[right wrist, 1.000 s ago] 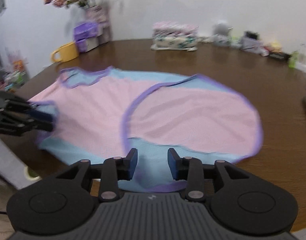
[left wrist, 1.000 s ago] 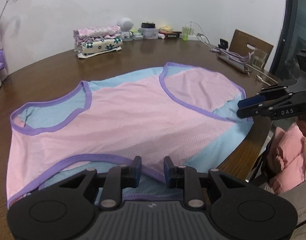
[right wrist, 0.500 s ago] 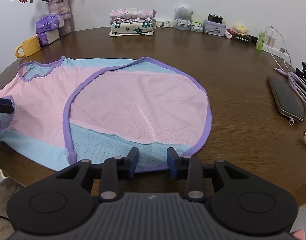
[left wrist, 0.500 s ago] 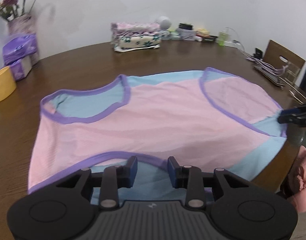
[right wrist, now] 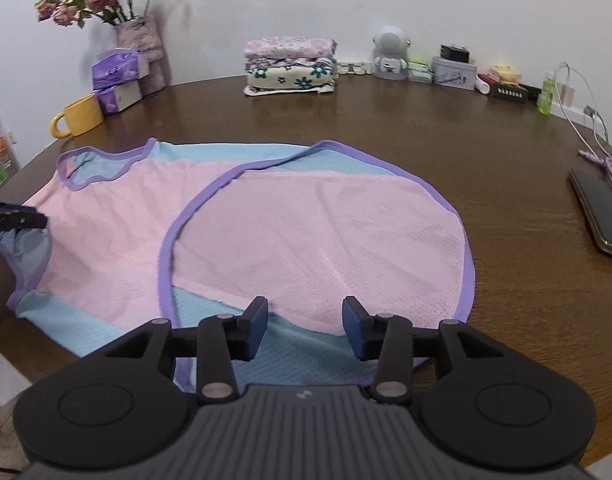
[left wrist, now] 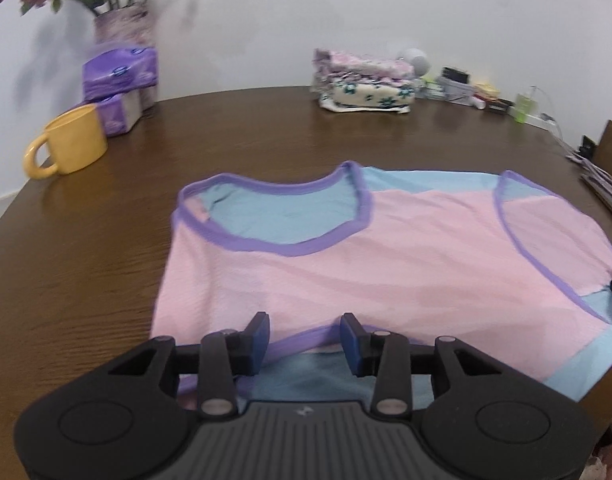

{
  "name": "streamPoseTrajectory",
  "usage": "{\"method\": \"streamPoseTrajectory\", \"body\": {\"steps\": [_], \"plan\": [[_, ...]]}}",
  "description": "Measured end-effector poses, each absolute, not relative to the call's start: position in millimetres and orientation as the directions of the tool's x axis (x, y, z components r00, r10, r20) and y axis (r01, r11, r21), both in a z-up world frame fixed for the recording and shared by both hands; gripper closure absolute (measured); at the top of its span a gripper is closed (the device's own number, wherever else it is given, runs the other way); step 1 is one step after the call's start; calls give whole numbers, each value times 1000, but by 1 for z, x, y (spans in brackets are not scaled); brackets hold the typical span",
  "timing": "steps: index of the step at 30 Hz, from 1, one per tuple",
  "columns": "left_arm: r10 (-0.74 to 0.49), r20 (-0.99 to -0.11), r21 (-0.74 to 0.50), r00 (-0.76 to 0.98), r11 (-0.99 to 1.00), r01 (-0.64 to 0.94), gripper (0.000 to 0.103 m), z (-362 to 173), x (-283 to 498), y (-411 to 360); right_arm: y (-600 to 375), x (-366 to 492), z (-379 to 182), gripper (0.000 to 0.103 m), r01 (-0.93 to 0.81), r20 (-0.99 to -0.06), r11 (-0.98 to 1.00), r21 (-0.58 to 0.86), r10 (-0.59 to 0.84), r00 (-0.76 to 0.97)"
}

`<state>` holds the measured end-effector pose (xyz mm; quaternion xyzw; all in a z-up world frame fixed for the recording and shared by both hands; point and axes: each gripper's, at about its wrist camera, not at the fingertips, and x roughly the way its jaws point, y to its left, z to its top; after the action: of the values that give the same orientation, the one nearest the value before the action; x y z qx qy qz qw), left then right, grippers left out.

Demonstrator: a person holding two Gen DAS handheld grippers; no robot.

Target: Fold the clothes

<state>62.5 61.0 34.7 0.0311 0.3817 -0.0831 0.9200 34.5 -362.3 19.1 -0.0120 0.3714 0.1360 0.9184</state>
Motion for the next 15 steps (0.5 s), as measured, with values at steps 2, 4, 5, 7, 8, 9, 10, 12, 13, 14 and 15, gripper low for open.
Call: {"method": "streamPoseTrajectory", "body": {"steps": [2, 4, 5, 7, 8, 9, 10, 12, 13, 14, 15], "plan": [[-118, -708, 2, 696, 985, 170, 65, 34, 61, 64, -365, 36, 16, 61, -250, -687, 965, 80, 235, 687], [-119, -710, 2, 694, 985, 170, 65, 33, 60, 66, -367, 36, 15, 61, -241, -687, 968, 75, 226, 691], [-119, -711, 2, 693, 985, 171, 65, 33, 60, 67, -367, 35, 15, 61, -239, -686, 968, 74, 223, 692], [-115, -709, 8, 695, 985, 172, 65, 32, 57, 68, -368, 34, 15, 61, -235, -685, 969, 72, 219, 694], [-114, -708, 10, 697, 985, 172, 65, 32, 56, 68, -368, 34, 15, 61, -233, -685, 970, 71, 217, 695], [-115, -707, 8, 698, 985, 171, 65, 32, 55, 68, -369, 33, 14, 59, -230, -685, 971, 70, 215, 697], [-120, -705, 1, 699, 986, 169, 65, 32, 54, 69, -369, 32, 14, 58, -229, -684, 971, 69, 213, 698], [-134, -690, -15, 711, 985, 172, 65, 36, 51, 70, -369, 32, 18, 57, -242, -674, 966, 92, 239, 699], [-145, -675, -21, 723, 984, 177, 64, 39, 48, 70, -368, 28, 23, 52, -259, -656, 960, 103, 261, 708], [-155, -661, -28, 735, 983, 183, 63, 43, 45, 70, -366, 25, 27, 46, -279, -637, 954, 106, 280, 718], [-165, -646, -34, 746, 982, 188, 54, 47, 41, 69, -363, 19, 34, 29, -305, -611, 947, 103, 302, 732]]}}
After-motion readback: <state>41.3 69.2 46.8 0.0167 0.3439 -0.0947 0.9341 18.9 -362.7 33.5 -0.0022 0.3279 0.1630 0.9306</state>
